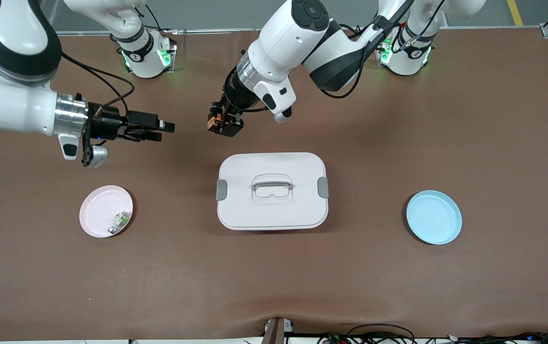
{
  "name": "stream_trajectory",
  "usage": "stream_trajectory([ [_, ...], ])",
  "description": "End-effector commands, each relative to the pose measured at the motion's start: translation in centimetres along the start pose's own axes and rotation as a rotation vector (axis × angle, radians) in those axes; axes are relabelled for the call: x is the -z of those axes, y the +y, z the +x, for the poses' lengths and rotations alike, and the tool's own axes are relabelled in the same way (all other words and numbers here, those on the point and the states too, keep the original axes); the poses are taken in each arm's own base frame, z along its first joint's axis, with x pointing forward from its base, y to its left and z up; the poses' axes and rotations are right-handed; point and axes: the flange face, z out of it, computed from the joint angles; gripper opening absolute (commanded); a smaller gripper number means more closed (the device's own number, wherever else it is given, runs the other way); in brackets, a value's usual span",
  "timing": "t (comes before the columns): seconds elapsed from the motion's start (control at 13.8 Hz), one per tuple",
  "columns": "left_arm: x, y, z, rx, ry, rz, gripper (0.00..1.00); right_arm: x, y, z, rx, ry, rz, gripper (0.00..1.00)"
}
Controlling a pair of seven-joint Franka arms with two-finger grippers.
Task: Transfer orange switch to right arm and place
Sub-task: 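Carry the switch toward the right gripper while the right gripper reaches it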
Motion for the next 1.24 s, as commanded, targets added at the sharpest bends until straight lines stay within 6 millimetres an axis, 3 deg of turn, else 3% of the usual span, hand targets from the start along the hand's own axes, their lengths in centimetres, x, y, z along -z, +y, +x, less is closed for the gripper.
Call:
stream_trajectory([
  [0.0, 0.1, -0.1, -0.1, 0.000, 0.011, -0.012, 0.18, 0.3, -1.9, -3.0, -0.013, 0.036, 0.039, 1.00],
  [0.36, -0.3, -0.8, -0.5, -0.012, 0.014, -0.006, 0.18, -4.3, -4.8, -4.6, -0.002, 0.086, 0.014, 1.00],
  [0.51, -0.2, -0.7, -0.5, -0.011, 0.014, -0.007, 0.18, -5.3, -5.5, -4.8, 0.004, 0.095, 0.010, 1.00],
  [0.65, -0.1, -0.7, -0.5, -0.012, 0.013, -0.008, 0.18, -5.5, -5.4, -4.8, 0.003, 0.093, 0.007, 1.00],
  [0.94, 0.2, -0.7, -0.5, -0.011, 0.011, -0.011, 0.18, -8.6, -5.6, -5.5, 0.010, 0.116, -0.017, 1.00],
  [1.16, 0.2, -0.6, -0.5, -0.010, 0.011, -0.010, 0.18, -9.4, -5.1, -5.2, 0.006, 0.110, -0.034, 1.00],
])
